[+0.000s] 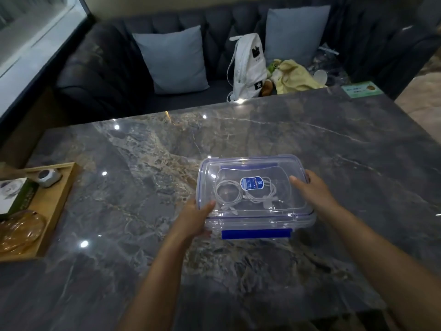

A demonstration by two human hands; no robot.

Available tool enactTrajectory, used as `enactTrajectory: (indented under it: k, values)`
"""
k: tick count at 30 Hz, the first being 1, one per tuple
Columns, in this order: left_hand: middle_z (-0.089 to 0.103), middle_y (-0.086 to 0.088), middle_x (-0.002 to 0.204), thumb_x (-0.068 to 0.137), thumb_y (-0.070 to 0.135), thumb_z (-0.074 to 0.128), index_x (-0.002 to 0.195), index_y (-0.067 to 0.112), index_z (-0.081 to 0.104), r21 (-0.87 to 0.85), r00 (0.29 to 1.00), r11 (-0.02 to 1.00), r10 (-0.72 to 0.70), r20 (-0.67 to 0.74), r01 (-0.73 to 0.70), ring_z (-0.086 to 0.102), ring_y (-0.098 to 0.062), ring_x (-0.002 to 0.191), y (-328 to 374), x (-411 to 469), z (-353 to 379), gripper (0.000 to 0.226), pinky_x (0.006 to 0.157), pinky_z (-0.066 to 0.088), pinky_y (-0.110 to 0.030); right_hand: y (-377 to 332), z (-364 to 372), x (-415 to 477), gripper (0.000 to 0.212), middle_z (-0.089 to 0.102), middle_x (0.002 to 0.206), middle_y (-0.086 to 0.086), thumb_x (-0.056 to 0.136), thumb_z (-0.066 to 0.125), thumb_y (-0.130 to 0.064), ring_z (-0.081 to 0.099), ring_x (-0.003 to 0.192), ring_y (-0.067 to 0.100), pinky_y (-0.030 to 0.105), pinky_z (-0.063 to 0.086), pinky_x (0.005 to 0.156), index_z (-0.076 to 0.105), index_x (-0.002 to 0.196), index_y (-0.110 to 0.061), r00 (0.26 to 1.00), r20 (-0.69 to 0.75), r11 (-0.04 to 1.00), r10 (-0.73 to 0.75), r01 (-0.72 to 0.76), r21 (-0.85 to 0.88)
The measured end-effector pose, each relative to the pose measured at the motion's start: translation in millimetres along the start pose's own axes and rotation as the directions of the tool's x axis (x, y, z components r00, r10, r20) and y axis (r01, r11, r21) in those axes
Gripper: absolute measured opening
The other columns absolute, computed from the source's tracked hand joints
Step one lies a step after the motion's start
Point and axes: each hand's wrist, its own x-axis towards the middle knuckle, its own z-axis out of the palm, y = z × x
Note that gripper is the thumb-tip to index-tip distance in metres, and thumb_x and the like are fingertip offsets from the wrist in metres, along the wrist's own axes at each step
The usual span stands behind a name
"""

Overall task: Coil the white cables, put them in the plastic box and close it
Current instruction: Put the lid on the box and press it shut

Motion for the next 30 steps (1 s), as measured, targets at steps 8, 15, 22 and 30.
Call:
enactTrajectory:
  k: [8, 15, 22, 30]
  values:
    - [0.067, -0.008, 0.088, 0.088, 0.028, 0.058, 0.104, 0.016, 0.06, 0.042, 0.992, 0.992, -0.119, -0.048, 0.121, 0.064, -0.026, 0.077, -2, 5, -3, 0.02, 0.059, 0.051, -0.032, 5, 1, -6, 0.023, 0.064, 0.092, -0.009, 0.088, 0.057, -0.027, 0.064, 0.079, 0.007, 0.023, 0.048, 0.058, 0.055, 0.11, -0.029, 0.998, 0.051, 0.994, -0.037, 0.032, 0.1]
    - [0.068, -0.007, 0.087, 0.083, 0.017, 0.067, 0.11, 0.005, 0.059, 0.038, 0.995, 0.995, -0.087, -0.045, 0.089, 0.068, -0.021, 0.078, -2, 8, -6, 0.03, 0.062, 0.057, -0.032, 11, 1, -9, 0.031, 0.062, 0.095, -0.016, 0.087, 0.056, -0.036, 0.065, 0.075, -0.001, 0.014, 0.049, 0.052, 0.05, 0.117, -0.035, 0.996, 0.06, 0.995, -0.061, 0.055, 0.087]
    - [0.068, -0.018, 0.102, 0.074, 0.01, 0.076, 0.113, 0.001, 0.054, 0.097, 0.986, 0.987, -0.138, 0.091, 0.129, 0.069, -0.029, 0.088, 13, 10, -19, 0.046, 0.075, 0.06, -0.041, 14, -1, -10, 0.034, 0.06, 0.099, -0.017, 0.087, 0.055, -0.037, 0.061, 0.088, 0.002, 0.023, 0.049, 0.066, 0.047, 0.12, -0.035, 0.993, 0.068, 0.995, -0.101, 0.1, 0.022]
    - [0.063, -0.008, 0.11, 0.078, 0.026, 0.073, 0.112, 0.011, 0.057, 0.254, 0.994, 0.966, -0.064, 0.094, 0.039, 0.061, -0.019, 0.09, 10, 20, -23, 0.041, 0.067, 0.05, -0.028, 17, -2, -5, 0.029, 0.061, 0.096, -0.014, 0.086, 0.057, -0.04, 0.062, 0.084, 0.004, 0.023, 0.048, 0.062, 0.049, 0.113, -0.033, 0.995, 0.067, 0.997, -0.072, 0.073, -0.004]
